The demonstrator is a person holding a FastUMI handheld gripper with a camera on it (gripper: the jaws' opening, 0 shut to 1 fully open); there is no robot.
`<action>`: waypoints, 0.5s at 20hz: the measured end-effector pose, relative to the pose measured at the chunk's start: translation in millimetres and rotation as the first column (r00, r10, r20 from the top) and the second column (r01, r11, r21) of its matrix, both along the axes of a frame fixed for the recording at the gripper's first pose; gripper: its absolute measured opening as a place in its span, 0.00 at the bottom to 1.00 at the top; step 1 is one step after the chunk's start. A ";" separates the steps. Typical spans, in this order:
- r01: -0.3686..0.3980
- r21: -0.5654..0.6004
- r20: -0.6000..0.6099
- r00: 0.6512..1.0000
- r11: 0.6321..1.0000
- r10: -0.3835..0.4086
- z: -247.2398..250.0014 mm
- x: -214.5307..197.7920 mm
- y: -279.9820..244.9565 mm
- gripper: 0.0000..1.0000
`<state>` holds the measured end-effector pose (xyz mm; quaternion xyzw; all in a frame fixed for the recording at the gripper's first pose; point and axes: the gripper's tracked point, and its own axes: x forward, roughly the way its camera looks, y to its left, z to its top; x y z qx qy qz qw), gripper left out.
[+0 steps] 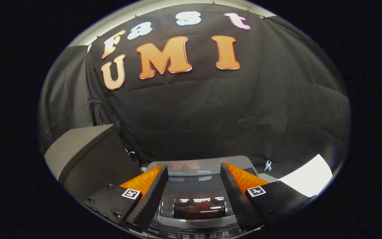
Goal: Put the clothes into the washing machine and then close the washing machine lid.
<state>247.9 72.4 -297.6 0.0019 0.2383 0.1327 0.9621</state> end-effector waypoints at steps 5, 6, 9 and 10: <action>-0.029 0.032 0.156 0.987 0.999 0.023 70.6 -4.7 15.9 1.00; -0.053 0.063 0.163 0.986 0.997 0.042 90.3 -12.6 24.8 1.00; -0.079 0.110 0.211 0.976 0.991 0.054 128.0 -20.0 37.1 1.00; -0.078 0.120 0.228 0.973 0.990 0.049 141.0 -25.0 38.7 1.00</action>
